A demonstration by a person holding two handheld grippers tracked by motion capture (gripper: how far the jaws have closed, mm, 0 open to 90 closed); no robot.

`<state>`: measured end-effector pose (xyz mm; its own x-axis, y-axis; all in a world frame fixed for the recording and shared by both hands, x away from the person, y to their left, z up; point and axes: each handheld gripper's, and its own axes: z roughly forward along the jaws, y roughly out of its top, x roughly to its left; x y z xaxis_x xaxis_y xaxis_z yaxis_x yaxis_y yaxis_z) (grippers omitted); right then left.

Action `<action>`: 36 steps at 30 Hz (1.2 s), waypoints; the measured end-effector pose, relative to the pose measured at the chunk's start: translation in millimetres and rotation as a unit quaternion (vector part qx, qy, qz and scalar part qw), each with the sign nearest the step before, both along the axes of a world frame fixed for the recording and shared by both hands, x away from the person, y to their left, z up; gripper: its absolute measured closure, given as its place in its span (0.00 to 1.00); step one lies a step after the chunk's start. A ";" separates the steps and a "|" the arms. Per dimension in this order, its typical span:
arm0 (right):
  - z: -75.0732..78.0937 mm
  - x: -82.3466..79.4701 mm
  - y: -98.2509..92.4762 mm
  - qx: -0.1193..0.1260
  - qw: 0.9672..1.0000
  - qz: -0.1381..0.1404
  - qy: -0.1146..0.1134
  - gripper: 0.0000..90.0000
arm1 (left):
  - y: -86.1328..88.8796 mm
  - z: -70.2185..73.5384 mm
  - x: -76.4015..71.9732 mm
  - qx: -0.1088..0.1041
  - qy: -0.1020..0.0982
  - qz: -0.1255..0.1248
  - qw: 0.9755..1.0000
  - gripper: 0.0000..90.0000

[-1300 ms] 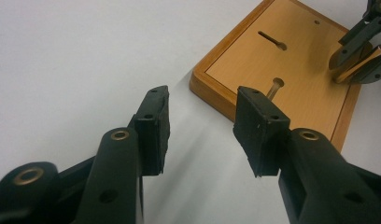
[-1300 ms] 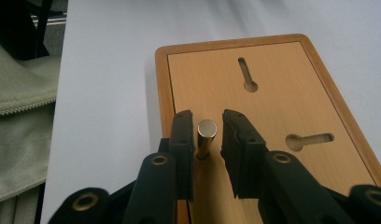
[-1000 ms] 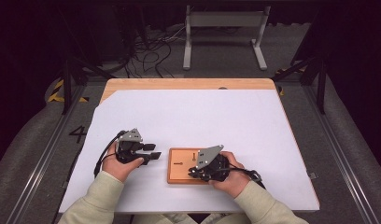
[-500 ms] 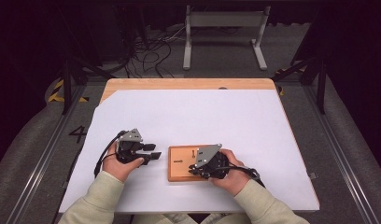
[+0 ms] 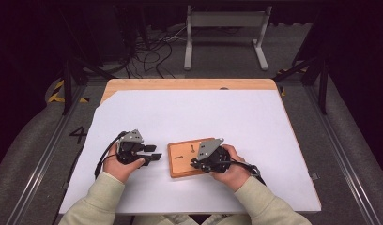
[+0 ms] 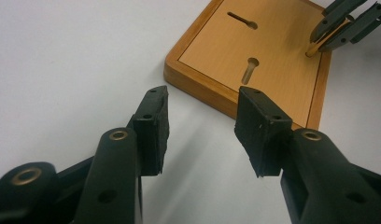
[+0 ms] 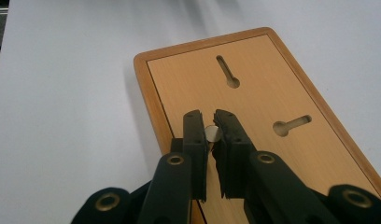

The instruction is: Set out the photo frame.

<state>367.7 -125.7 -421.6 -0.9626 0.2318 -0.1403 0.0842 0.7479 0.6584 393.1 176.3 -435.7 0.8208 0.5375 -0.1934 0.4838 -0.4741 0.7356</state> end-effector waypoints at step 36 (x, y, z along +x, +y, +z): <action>-4.4 -41.9 8.6 -0.030 0.992 0.058 -0.108 0.93 | -7.3 0.4 -2.1 -0.039 0.024 -0.021 0.999 0.52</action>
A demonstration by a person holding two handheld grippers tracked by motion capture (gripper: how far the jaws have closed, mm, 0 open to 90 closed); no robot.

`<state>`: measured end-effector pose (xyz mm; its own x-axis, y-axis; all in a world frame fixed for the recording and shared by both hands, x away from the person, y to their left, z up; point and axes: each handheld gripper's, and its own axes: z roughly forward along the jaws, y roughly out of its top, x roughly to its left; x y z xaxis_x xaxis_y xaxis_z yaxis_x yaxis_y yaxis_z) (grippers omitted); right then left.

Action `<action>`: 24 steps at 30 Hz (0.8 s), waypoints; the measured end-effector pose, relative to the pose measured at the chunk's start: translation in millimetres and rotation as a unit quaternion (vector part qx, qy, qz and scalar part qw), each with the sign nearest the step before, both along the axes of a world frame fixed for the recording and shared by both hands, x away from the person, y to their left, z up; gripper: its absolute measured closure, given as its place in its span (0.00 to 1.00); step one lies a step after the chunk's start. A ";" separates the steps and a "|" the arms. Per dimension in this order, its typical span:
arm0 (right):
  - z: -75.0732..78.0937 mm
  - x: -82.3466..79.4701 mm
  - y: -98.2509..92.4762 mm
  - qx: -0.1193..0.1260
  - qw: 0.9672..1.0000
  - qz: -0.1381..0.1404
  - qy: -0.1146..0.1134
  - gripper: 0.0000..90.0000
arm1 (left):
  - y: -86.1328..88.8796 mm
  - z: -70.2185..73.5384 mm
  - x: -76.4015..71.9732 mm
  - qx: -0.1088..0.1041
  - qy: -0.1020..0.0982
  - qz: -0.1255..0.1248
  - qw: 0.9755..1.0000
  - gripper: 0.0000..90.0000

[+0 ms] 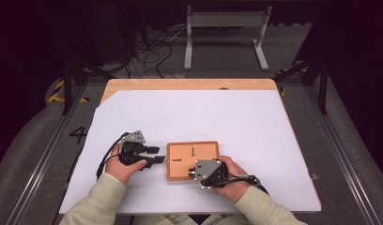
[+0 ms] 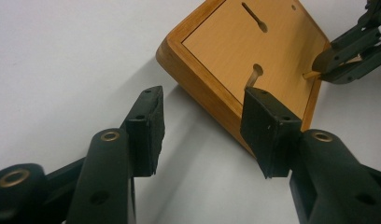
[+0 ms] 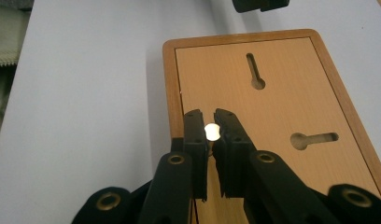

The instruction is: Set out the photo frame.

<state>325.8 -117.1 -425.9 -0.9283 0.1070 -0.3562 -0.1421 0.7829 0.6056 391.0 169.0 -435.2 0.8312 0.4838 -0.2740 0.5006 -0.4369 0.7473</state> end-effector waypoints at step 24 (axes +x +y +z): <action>-5.3 -15.7 1.0 -0.004 0.999 -0.009 -0.051 0.93 | -33.7 -19.1 28.3 -0.072 0.073 -0.004 0.995 0.32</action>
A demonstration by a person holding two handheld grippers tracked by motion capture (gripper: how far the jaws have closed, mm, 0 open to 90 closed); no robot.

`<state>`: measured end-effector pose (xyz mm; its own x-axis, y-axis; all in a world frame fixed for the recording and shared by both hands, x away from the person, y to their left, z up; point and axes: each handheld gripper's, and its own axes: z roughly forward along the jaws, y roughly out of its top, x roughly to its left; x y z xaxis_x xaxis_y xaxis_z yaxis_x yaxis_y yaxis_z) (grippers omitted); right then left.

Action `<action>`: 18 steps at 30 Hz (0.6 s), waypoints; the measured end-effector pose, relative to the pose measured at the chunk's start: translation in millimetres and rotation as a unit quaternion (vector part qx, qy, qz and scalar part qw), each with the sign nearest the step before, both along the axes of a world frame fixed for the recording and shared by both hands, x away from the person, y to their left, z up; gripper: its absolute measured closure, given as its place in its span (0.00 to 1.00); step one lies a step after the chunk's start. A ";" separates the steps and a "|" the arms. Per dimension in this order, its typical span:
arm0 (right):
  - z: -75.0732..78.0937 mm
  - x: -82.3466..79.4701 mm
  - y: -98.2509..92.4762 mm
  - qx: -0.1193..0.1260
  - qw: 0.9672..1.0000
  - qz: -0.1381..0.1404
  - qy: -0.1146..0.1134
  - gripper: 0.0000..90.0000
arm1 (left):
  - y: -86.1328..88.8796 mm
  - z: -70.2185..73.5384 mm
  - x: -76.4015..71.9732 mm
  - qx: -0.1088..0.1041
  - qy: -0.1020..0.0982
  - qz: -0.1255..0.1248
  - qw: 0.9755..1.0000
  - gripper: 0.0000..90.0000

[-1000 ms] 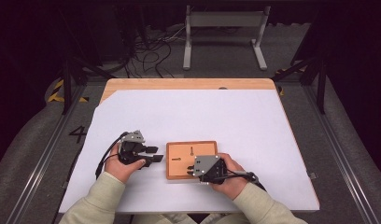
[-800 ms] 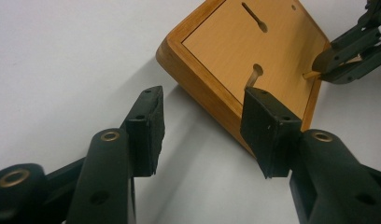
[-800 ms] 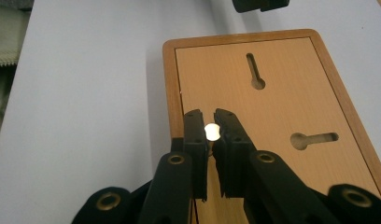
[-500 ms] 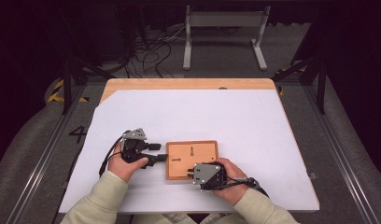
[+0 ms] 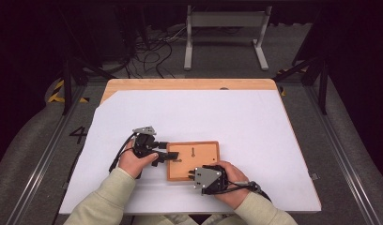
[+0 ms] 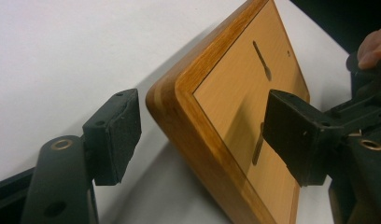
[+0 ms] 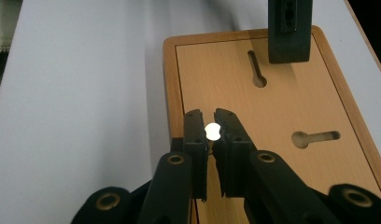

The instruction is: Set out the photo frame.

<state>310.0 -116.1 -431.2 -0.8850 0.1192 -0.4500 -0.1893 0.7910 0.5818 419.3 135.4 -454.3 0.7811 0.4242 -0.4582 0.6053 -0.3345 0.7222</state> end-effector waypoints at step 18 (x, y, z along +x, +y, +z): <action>-1.0 -0.9 -0.2 0.003 1.000 -0.003 -0.003 0.93 | -17.7 -4.1 11.0 -0.006 0.019 -0.032 0.999 0.35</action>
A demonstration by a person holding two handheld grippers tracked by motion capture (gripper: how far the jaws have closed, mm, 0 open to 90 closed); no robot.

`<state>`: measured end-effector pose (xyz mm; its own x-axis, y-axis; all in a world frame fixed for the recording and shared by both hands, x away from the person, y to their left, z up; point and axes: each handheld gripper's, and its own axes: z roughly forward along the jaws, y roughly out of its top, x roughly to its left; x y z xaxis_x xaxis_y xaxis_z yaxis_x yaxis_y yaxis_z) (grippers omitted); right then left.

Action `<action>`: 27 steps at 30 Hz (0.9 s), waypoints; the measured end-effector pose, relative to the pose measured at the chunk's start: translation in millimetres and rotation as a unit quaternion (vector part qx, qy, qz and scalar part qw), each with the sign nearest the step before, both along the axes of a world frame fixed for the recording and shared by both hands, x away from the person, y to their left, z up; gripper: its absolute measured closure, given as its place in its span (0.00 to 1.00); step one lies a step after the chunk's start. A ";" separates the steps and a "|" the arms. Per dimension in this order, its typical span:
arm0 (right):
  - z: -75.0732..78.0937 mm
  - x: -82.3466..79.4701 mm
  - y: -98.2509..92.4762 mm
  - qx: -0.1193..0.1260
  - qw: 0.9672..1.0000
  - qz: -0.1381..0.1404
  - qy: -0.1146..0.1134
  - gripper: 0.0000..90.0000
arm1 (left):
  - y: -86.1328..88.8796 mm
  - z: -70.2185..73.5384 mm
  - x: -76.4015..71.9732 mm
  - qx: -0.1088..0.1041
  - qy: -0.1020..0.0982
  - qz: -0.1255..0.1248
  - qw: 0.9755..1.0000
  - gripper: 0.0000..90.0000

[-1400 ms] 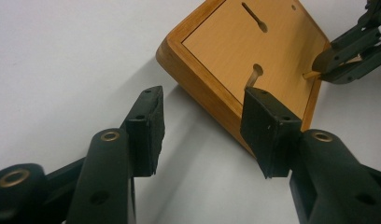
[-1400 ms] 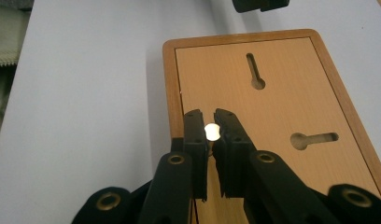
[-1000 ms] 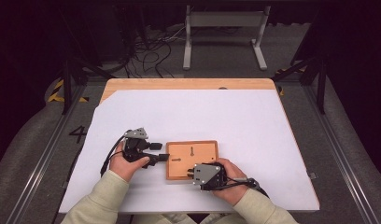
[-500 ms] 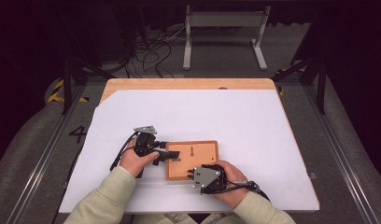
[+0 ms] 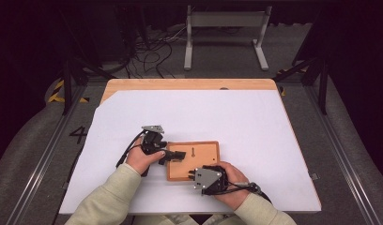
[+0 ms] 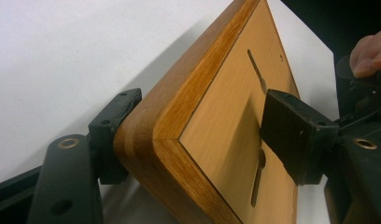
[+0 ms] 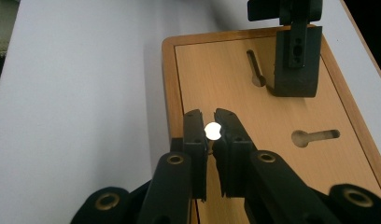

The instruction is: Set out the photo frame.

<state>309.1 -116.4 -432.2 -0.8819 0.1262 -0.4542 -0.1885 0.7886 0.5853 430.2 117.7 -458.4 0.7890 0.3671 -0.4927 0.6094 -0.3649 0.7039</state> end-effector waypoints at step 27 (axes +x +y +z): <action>60.1 15.4 -96.3 0.199 0.970 -0.095 0.099 0.72 | 6.5 28.4 -21.6 -0.015 -0.094 -0.034 0.995 0.53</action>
<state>324.5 -212.7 -372.1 -0.8902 0.4263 -0.1608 0.0851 0.5023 0.8605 408.6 124.2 -430.0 0.8911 0.2965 -0.3436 0.4398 -0.3777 0.8148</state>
